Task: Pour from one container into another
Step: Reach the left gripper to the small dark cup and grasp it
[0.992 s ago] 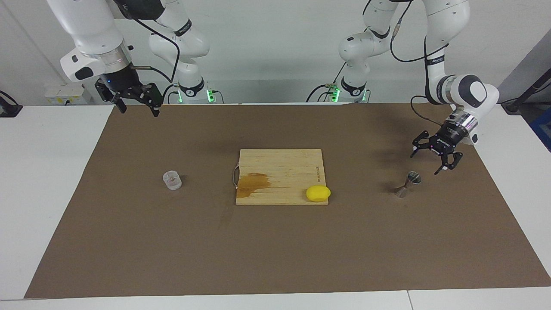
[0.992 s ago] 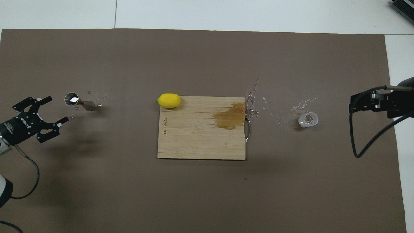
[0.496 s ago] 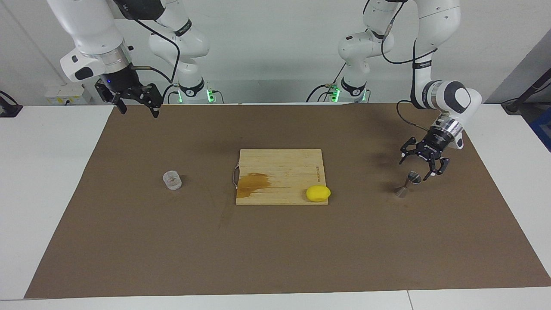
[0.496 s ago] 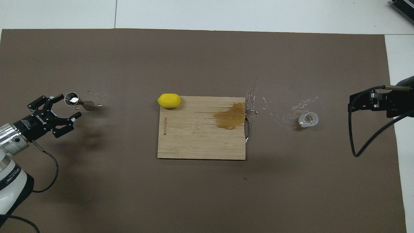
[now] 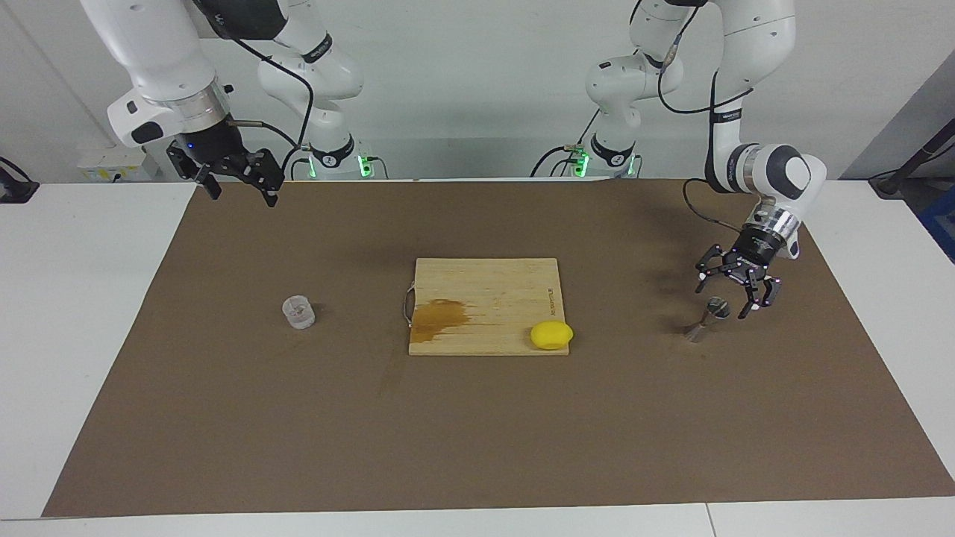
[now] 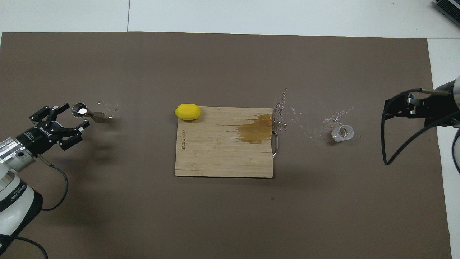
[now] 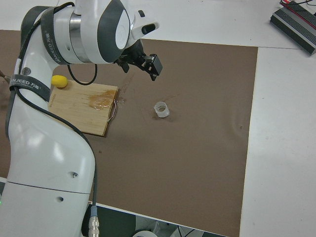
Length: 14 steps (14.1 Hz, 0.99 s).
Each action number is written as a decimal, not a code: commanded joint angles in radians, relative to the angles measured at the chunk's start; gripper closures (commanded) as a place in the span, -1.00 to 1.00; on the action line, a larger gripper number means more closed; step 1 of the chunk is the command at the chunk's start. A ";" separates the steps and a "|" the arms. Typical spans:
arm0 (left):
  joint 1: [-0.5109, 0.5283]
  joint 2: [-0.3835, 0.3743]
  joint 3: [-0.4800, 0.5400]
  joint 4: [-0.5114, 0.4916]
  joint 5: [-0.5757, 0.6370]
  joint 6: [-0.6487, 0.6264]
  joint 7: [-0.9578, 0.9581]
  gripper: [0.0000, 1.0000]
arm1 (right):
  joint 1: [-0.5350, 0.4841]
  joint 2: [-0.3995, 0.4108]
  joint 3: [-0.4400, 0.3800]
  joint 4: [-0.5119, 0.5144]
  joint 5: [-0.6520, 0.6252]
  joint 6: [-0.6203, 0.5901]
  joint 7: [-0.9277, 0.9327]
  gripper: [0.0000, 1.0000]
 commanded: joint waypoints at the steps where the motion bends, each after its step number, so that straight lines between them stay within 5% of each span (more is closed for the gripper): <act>1: -0.025 0.000 0.004 -0.003 -0.031 0.027 -0.008 -0.98 | -0.004 -0.004 0.005 -0.019 0.005 0.012 0.055 -1.00; 14: -0.045 0.009 -0.001 0.003 -0.066 0.049 0.007 -0.61 | -0.004 -0.018 0.005 -0.046 0.005 0.012 0.000 -1.00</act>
